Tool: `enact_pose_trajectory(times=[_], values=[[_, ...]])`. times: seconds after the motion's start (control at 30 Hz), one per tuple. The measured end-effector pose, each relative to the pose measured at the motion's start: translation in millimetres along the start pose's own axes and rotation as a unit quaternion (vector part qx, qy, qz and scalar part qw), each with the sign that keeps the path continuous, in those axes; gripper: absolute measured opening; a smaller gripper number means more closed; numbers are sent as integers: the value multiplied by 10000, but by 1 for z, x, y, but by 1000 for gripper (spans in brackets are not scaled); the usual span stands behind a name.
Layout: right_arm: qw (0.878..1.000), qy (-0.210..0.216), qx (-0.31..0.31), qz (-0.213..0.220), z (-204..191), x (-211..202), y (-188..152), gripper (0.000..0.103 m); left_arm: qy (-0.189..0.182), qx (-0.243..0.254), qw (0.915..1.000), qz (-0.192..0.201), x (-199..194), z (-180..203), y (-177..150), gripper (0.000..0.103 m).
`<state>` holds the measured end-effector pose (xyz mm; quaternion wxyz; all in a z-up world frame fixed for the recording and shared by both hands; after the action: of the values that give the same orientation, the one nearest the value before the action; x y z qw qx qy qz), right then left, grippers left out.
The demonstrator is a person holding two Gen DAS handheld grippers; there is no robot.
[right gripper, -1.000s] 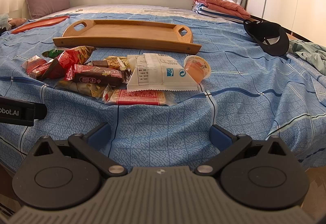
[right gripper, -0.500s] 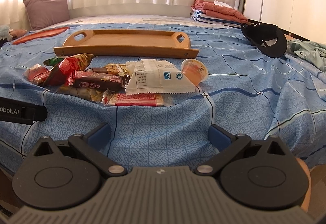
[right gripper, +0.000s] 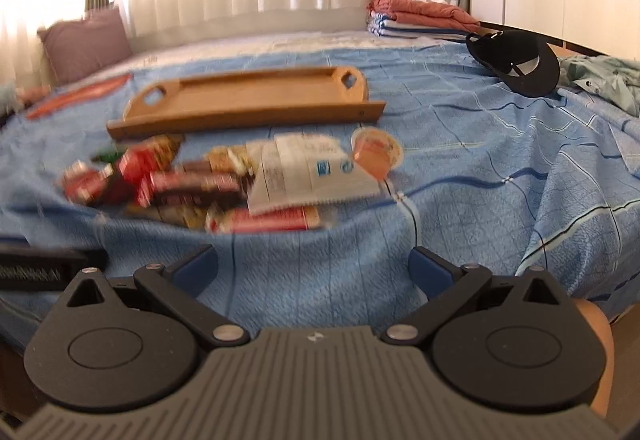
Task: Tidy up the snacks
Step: 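Grasp the red chip bag with the left tool while the right tool grasps the white pastry packet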
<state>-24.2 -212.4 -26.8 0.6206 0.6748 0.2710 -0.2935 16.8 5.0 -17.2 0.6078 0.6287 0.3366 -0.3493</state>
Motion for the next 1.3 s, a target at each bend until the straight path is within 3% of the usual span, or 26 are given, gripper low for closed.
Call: enact_pose_trajectory(times=[0.2, 0.37, 0.63, 0.77, 0.87, 1.2, 1.3], values=[[9991, 109, 37, 399, 1, -12, 18, 98, 133, -33, 9979, 626, -20, -8, 7, 100], [9992, 112, -48, 370, -2, 0, 29, 84, -108, -74, 9935, 1127, -32, -16, 18, 98], [9979, -14, -437, 472, -3, 19, 52, 83, -230, 266, 9947, 966, -24, -4, 30, 88], [9972, 62, -637, 397, -6, 31, 61, 83, -499, 268, 9960, 696, -15, 5, 35, 60], [9965, 88, -750, 370, -8, 38, 65, 83, -824, 112, 9944, 656, -12, 7, 45, 52], [9950, 79, -972, 195, -11, 63, 66, 78, -1339, -228, 9899, 404, 11, 15, 73, 44], [9940, 57, -1085, 116, -13, 68, 64, 80, -1515, -334, 9867, 487, 7, 14, 75, 56]])
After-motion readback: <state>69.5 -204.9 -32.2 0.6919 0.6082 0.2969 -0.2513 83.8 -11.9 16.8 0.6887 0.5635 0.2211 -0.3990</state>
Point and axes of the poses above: each gripper's, at about its wrist camera, not at the fingertips, and x roughly the way its jaws point, z to its right, y to its top, the point moved 3 cm from there along x, roughly the way its jaws point, and after that the axes turned 14 degrees about -z, right-handed, at the moved point
